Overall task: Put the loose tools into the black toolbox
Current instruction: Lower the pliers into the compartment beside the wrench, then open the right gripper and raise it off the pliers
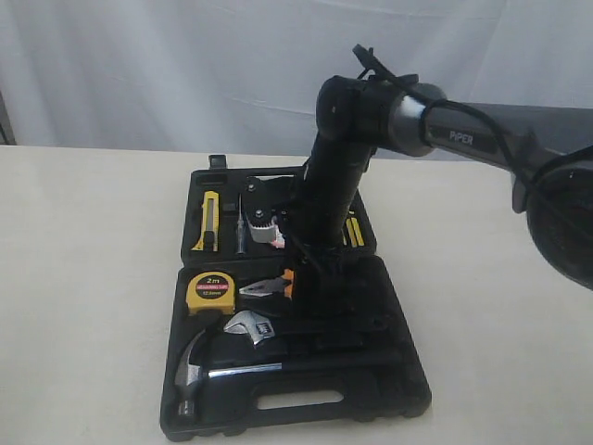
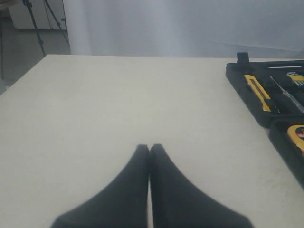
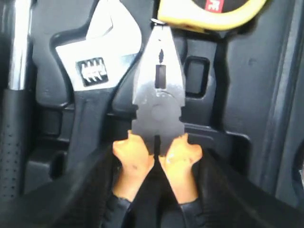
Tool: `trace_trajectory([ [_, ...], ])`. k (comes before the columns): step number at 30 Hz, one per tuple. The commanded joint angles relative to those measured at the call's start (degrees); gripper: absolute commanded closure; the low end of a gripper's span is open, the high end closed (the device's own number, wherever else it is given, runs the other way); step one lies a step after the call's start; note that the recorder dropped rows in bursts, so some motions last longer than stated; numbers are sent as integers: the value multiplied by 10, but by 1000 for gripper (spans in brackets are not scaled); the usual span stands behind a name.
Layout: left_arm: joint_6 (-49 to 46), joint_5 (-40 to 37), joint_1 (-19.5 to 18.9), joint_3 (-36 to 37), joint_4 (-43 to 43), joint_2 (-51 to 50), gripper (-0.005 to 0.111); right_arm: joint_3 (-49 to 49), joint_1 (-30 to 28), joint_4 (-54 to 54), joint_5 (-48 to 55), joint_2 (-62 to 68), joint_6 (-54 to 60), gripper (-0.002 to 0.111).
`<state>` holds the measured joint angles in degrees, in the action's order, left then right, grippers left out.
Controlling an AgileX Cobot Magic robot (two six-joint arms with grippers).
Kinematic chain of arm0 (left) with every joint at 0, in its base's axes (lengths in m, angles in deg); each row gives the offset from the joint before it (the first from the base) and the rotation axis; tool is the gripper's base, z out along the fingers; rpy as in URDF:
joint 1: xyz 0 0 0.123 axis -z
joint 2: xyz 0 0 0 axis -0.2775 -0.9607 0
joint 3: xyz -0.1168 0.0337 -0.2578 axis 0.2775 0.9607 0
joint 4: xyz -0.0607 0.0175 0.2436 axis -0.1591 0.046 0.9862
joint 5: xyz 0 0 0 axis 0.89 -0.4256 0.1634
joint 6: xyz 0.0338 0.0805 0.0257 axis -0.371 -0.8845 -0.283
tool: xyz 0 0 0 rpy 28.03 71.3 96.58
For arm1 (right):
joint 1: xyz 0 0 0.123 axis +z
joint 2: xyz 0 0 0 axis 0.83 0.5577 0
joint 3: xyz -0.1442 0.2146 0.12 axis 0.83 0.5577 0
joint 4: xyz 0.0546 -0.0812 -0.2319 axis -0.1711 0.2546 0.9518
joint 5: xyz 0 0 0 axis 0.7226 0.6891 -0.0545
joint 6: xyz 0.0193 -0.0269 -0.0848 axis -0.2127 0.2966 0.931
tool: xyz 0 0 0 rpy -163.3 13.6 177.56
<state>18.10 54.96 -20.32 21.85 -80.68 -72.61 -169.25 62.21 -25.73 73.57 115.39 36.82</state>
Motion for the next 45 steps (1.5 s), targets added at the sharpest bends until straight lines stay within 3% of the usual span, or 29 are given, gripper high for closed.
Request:
trace_trajectory([
  [1, 3, 3, 3, 1, 0, 1, 107, 0, 2, -5, -11, 6, -5, 109],
  [8, 3, 3, 3, 1, 0, 1, 107, 0, 2, -5, -81, 19, -45, 109],
  [21, 3, 3, 3, 1, 0, 1, 107, 0, 2, -5, -54, 34, -70, 108],
  [24, 3, 3, 3, 1, 0, 1, 107, 0, 2, -5, -54, 34, -74, 97],
  [30, 3, 3, 3, 1, 0, 1, 107, 0, 2, -5, -54, 34, -85, 57],
  [41, 3, 3, 3, 1, 0, 1, 107, 0, 2, -5, -54, 34, -87, 55],
  [45, 3, 3, 3, 1, 0, 1, 107, 0, 3, -5, -70, 29, -88, 45],
])
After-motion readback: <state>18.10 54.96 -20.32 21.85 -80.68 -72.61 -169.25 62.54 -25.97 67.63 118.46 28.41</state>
